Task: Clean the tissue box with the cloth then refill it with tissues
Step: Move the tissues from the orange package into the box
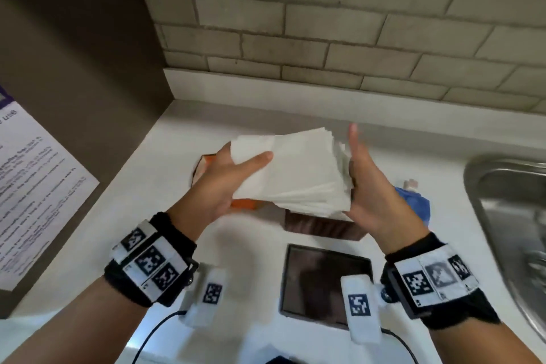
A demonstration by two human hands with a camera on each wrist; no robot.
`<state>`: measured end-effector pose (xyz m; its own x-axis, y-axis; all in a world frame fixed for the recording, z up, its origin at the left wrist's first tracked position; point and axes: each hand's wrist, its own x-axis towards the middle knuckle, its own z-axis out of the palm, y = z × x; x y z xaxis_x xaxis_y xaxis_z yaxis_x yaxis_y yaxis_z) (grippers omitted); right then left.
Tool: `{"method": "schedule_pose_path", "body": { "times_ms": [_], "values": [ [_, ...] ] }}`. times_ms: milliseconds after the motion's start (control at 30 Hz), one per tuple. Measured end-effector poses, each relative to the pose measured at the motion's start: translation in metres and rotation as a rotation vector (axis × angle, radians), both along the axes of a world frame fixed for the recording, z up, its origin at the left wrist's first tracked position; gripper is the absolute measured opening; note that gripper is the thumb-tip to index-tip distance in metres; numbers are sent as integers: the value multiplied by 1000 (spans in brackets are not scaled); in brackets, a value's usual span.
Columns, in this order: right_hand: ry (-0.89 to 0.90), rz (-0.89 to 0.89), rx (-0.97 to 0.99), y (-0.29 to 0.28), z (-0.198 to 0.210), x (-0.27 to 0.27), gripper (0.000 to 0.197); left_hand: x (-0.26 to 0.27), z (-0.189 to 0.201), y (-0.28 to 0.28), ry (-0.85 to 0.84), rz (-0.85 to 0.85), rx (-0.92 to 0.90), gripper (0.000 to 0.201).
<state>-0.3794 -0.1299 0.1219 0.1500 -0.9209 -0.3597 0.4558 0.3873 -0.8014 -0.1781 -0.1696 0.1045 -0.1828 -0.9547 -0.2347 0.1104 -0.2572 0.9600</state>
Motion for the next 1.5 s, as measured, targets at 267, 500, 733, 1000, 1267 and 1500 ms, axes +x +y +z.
{"method": "schedule_pose_path", "body": {
  "times_ms": [267,500,733,1000,1267,1500],
  "values": [
    [459,-394,-47,30,-25,-33,31,-59,-32,16,-179,-76,-91,59],
    [652,-341,-213,43,-18,-36,28,-64,-23,29,-124,-82,-300,45],
    [425,-279,-149,32,-21,-42,25,-65,-33,28,-154,-32,-250,50],
    [1031,-236,-255,-9,-38,-53,33,-72,-47,15,-516,-39,-351,47],
    [1454,264,-192,-13,-45,-58,39,-75,-46,16,-914,-240,-430,21],
    [1759,418,-178,-30,-56,-60,35,-84,-37,3,-1084,-467,-363,45]
  ]
}}
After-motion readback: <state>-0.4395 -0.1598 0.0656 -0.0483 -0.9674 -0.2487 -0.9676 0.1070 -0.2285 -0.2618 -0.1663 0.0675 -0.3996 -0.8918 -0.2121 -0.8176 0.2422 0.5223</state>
